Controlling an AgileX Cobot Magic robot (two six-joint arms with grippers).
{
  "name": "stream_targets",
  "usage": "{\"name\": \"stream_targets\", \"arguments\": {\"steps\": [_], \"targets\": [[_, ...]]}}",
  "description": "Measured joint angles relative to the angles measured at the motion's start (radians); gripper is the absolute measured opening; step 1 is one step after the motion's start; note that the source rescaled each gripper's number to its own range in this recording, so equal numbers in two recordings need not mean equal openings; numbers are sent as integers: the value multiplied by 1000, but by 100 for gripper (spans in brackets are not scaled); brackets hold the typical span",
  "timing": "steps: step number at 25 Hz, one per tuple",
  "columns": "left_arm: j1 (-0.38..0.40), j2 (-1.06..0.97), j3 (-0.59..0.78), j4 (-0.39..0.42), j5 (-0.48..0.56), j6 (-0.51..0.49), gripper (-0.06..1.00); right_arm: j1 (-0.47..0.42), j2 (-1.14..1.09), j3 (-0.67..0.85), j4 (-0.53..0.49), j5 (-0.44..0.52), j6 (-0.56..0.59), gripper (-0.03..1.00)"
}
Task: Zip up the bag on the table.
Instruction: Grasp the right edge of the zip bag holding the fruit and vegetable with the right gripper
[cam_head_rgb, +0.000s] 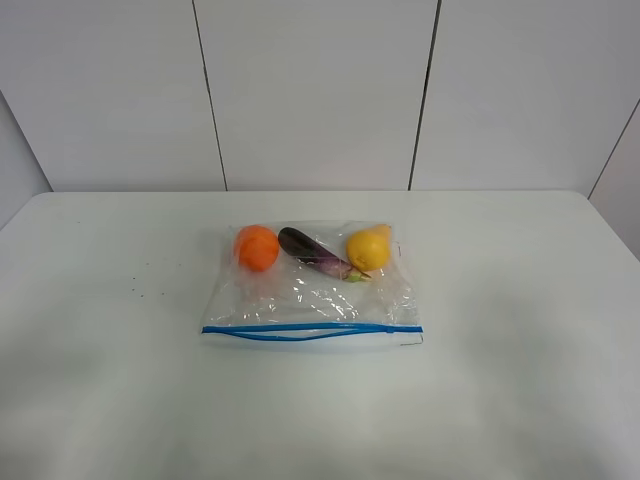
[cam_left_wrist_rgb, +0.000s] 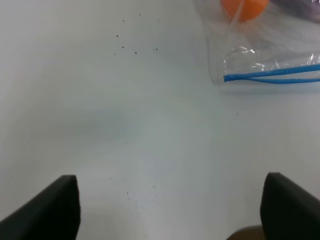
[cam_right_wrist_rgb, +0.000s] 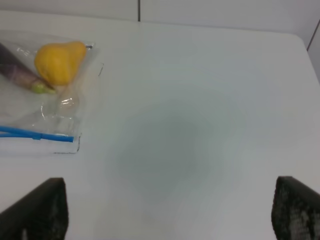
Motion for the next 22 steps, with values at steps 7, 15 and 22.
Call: {"name": "stream_targets", "arguments": {"steps": [7, 15, 22], "targets": [[0, 0, 0, 0, 0, 0, 100, 0, 0, 0, 1, 0, 0, 95], [0, 0, 0, 0, 0, 0, 100, 0, 199, -66, 15, 8, 5, 95], [0, 0, 0, 0, 0, 0, 100, 0, 694, -312, 76, 7, 7, 95]]}}
